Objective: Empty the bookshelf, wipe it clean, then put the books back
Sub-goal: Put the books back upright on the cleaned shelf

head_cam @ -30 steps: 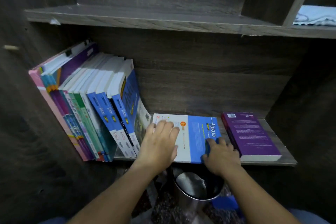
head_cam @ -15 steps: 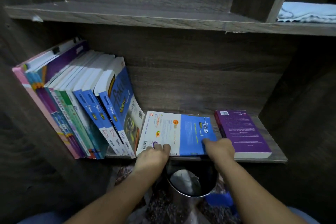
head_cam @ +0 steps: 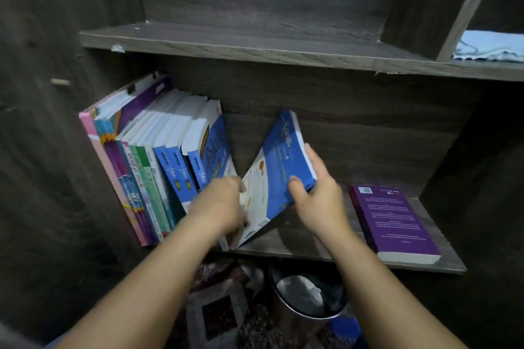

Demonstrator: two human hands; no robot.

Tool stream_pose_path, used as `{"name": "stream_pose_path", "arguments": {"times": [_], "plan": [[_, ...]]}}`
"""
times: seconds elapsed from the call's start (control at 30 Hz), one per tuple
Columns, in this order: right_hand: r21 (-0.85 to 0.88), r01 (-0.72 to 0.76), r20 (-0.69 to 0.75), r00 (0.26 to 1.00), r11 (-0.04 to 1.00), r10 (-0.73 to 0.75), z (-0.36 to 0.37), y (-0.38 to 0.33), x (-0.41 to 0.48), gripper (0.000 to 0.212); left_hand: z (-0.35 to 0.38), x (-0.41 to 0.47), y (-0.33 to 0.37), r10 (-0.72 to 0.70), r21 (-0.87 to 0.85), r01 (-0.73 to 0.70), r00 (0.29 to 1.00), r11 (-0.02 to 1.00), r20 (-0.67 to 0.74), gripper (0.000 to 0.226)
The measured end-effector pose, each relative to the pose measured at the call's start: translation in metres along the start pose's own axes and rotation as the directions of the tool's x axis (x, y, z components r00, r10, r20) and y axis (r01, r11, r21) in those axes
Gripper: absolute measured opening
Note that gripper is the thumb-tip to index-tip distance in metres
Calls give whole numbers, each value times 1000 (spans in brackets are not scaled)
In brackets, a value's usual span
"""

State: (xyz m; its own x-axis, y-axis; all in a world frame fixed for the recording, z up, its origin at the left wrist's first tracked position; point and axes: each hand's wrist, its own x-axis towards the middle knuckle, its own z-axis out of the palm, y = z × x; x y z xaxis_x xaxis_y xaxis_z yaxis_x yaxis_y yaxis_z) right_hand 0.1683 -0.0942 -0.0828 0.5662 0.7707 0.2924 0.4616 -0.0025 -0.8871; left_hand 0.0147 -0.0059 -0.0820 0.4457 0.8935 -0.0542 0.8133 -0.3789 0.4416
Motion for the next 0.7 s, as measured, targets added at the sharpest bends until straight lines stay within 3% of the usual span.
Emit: {"name": "stream_pose_path", "arguments": {"times": [0.07, 0.13, 0.3, 0.43, 0.57, 0.7], "plan": [[-75, 19, 107, 994, 997, -11, 10, -19, 4, 67, -28, -9, -6, 6, -78, -10, 998, 997, -56, 26], [-152, 70, 219, 975, 986, -36, 23, -39, 6, 68, -52, -25, -12, 12, -26, -15, 992, 1000, -125, 11], [-179, 137, 408, 912, 974, -54, 55, -65, 8, 81, -84, -50, -41, -114, 59, 142, 933, 988, -341, 25], [-156, 131, 570, 822, 979, -19, 74, -62, 3, 85, -77, -72, -64, -28, 19, 48, 820, 999, -571, 25], [-186, 141, 594, 804, 972, -3, 73, -65, 5, 83, -60, -79, -75, 28, 10, -28, 773, 1000, -634, 37], [-219, 229, 524, 848, 948, -83, 60, -81, 10, 83, -44, -76, -63, 70, -4, -99, 731, 995, -679, 49]]}}
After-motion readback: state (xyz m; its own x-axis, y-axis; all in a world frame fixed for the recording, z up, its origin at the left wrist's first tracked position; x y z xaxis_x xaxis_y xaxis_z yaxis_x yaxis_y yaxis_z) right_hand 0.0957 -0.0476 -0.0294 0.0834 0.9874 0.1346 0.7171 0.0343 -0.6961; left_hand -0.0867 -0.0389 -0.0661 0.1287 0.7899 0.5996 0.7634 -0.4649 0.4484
